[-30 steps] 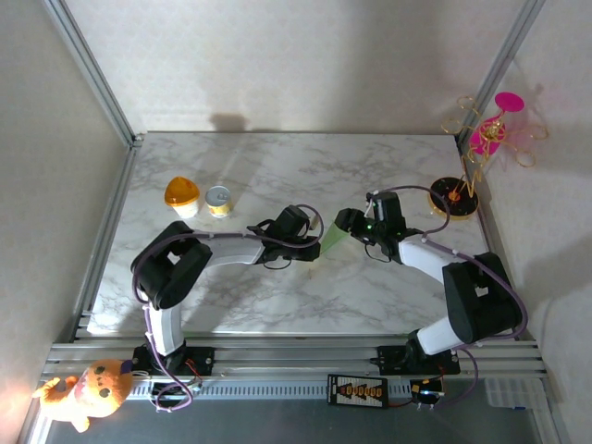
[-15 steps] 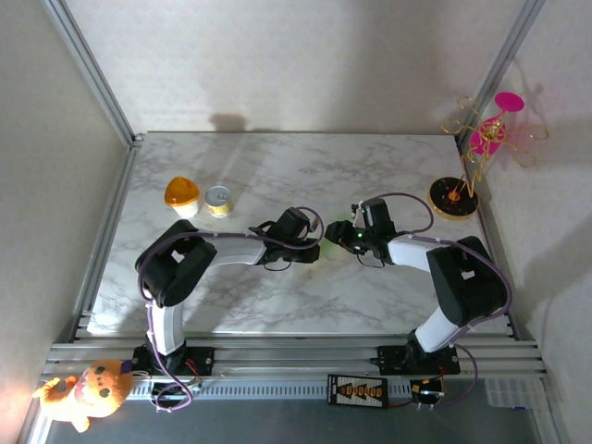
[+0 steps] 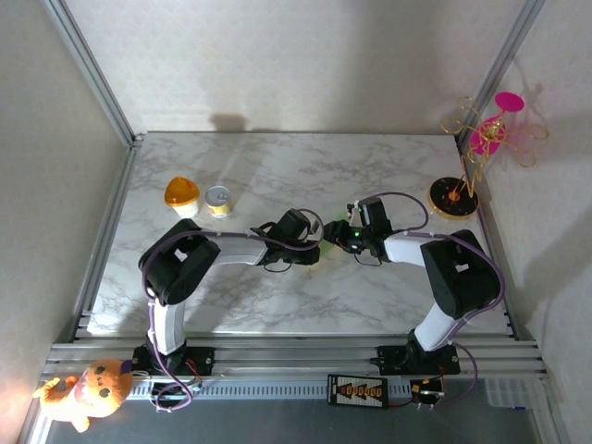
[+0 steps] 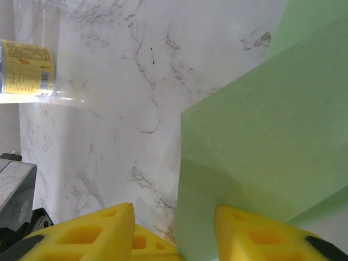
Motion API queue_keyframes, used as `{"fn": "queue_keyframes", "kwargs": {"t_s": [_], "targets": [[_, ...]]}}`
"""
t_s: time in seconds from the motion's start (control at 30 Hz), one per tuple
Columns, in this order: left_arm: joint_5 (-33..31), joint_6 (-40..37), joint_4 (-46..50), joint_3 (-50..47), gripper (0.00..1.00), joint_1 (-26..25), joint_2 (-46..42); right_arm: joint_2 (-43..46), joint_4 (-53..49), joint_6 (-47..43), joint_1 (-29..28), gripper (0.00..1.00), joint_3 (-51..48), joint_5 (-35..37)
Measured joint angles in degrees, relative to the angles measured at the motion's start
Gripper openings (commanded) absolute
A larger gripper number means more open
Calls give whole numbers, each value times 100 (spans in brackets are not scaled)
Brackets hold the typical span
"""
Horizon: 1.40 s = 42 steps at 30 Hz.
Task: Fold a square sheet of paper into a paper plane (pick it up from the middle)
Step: Fold the wing for the fifth time at the center of the table.
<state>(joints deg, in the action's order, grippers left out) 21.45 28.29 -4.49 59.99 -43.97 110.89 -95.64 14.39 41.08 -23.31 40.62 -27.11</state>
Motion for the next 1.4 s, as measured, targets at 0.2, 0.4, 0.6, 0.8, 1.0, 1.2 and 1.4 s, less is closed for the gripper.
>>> {"fn": "queue_keyframes", "kwargs": {"t_s": [0.2,0.4,0.6,0.8,1.0,1.2,1.4], "targets": [[39,0,4,50,0,0,44,2,68,0,0,44,0,-2],[59,0,2,70,0,0,59,17,151,0,0,42,0,-7],[59,0,4,70,1,0,61,-59,-7,0,0,39,111,203],[59,0,4,70,2,0,61,-70,-289,-2,-7,38,170,570],[61,0,2,76,3,0,61,-160,-428,2,-22,38,188,765],[61,0,2,76,6,0,61,-184,-527,7,-26,38,236,855],[59,0,9,76,10,17,59,-210,-529,20,-37,38,240,914]]}}
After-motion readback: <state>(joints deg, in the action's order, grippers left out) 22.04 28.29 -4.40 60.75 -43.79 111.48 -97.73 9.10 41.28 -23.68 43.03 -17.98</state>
